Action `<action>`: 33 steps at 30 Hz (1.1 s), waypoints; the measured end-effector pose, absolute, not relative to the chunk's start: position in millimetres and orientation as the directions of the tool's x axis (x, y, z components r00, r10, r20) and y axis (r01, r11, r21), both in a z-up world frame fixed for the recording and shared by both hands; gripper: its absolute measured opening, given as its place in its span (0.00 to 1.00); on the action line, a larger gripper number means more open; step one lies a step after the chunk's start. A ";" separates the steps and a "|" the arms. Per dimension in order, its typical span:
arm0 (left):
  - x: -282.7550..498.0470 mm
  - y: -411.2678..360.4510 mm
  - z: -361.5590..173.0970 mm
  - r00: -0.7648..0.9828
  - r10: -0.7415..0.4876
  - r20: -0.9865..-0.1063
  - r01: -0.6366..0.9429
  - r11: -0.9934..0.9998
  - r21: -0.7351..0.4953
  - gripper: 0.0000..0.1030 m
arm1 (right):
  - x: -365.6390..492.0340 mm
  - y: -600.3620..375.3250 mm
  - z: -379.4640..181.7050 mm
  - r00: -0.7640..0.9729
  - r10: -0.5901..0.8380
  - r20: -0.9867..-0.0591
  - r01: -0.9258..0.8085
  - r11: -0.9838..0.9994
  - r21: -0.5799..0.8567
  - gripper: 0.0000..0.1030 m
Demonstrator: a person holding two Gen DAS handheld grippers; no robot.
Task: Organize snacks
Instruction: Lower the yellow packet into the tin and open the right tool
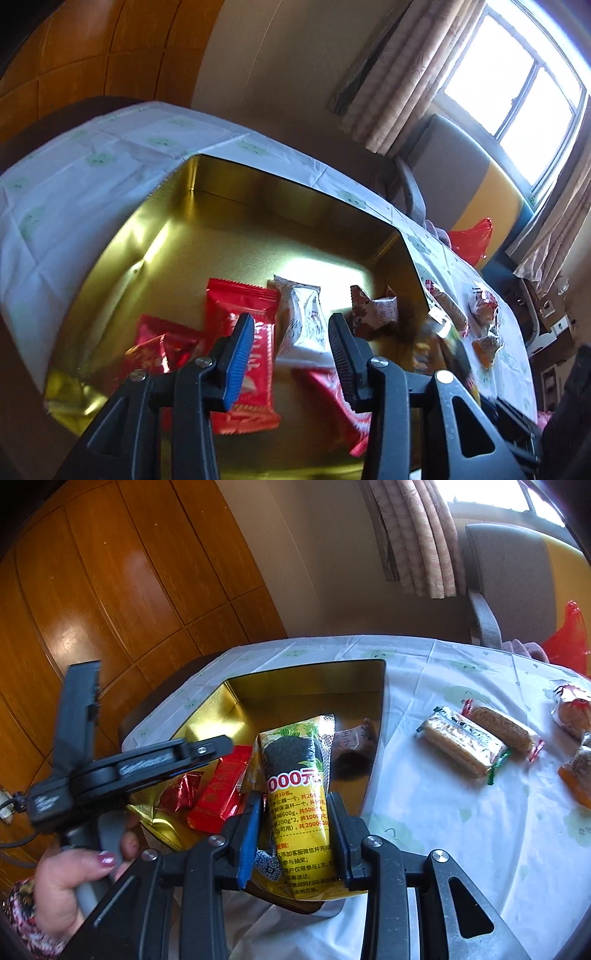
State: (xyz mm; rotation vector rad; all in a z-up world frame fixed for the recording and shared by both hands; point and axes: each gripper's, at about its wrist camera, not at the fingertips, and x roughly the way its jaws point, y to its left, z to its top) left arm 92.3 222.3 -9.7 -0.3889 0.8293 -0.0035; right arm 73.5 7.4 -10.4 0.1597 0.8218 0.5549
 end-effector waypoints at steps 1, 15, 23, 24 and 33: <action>90.2 222.3 -8.2 0.682 -0.145 -0.717 -0.150 0.932 -0.331 0.41 | 75.4 9.8 -11.6 0.545 0.526 -0.653 -0.407 0.847 0.343 0.34; 74.2 235.5 2.9 0.703 -0.102 -0.704 -0.200 0.921 -0.334 0.41 | 106.0 37.3 -16.3 0.541 0.499 -0.677 -0.424 0.857 0.293 0.34; 71.5 236.9 2.4 0.700 -0.089 -0.709 -0.216 0.919 -0.329 0.41 | 121.7 47.7 -24.5 0.546 0.462 -0.699 -0.424 0.872 0.245 0.30; 71.4 236.2 1.9 0.698 -0.092 -0.710 -0.214 0.919 -0.330 0.41 | 122.0 48.8 -24.8 0.557 0.443 -0.702 -0.425 0.879 0.218 0.30; 70.5 226.0 0.7 0.694 -0.121 -0.710 -0.181 0.925 -0.334 0.41 | 113.7 28.7 -21.3 0.576 0.465 -0.672 -0.396 0.878 0.268 0.30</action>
